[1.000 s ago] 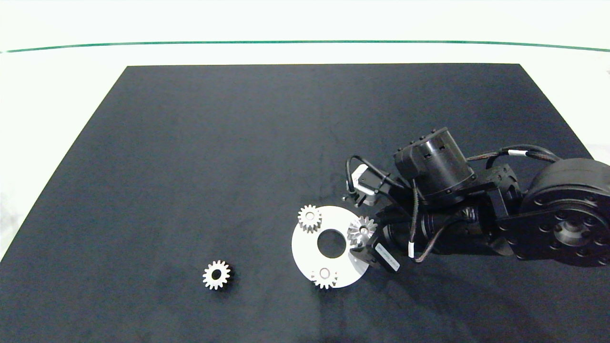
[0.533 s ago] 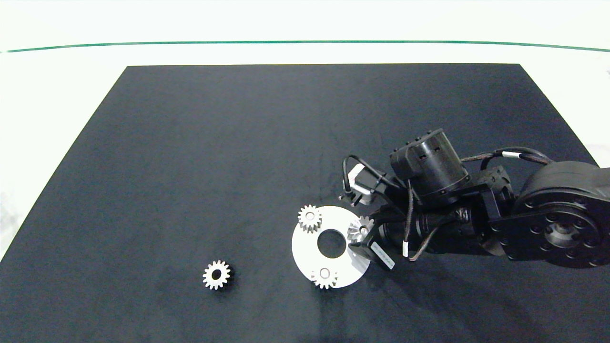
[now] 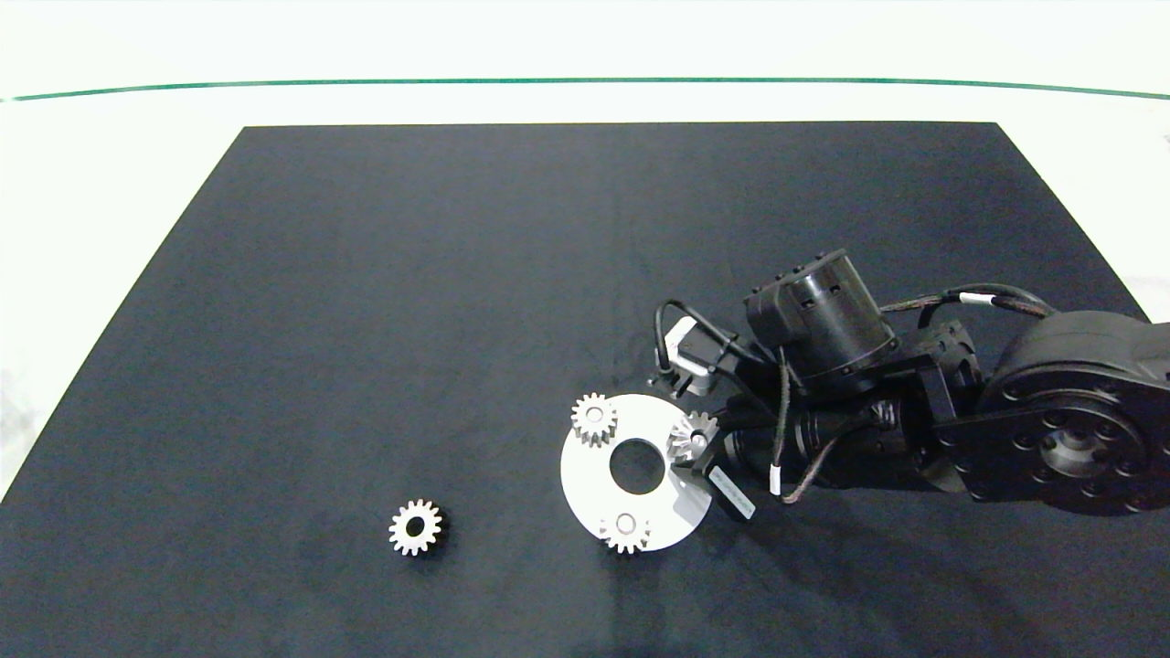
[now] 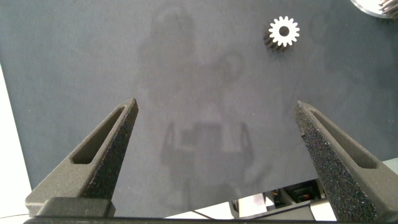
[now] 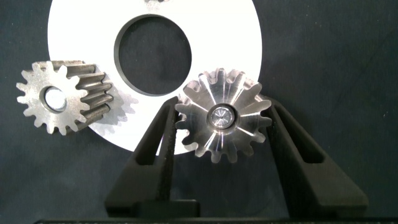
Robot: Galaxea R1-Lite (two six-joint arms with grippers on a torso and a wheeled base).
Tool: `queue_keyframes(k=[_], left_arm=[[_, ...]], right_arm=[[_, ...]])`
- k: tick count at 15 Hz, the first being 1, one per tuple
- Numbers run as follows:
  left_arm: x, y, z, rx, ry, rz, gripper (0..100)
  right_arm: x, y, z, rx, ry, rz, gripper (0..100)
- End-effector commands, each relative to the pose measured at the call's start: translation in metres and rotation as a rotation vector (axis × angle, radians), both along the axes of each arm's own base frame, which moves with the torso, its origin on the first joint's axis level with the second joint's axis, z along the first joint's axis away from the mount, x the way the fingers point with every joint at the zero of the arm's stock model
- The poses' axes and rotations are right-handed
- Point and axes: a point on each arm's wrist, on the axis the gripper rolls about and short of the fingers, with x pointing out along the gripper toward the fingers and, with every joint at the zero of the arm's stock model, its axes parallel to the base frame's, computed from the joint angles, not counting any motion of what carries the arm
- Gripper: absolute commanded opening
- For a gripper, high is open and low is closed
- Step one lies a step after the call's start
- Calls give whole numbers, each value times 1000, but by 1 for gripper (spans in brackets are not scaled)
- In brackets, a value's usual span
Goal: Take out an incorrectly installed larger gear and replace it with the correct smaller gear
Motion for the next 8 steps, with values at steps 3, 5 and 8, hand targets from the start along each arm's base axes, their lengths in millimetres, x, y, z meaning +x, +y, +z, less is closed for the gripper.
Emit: queue_keyframes(k=[3, 5, 8], left_arm=[[0, 0, 0, 1, 2, 0, 100], [0, 0, 0, 1, 1, 0, 100], [0, 0, 0, 1, 1, 0, 100]], right_arm=[[2, 2, -2, -4, -1, 0, 41], [1, 4, -3, -6, 1, 7, 37], [1, 5, -4, -10, 2, 6, 31]])
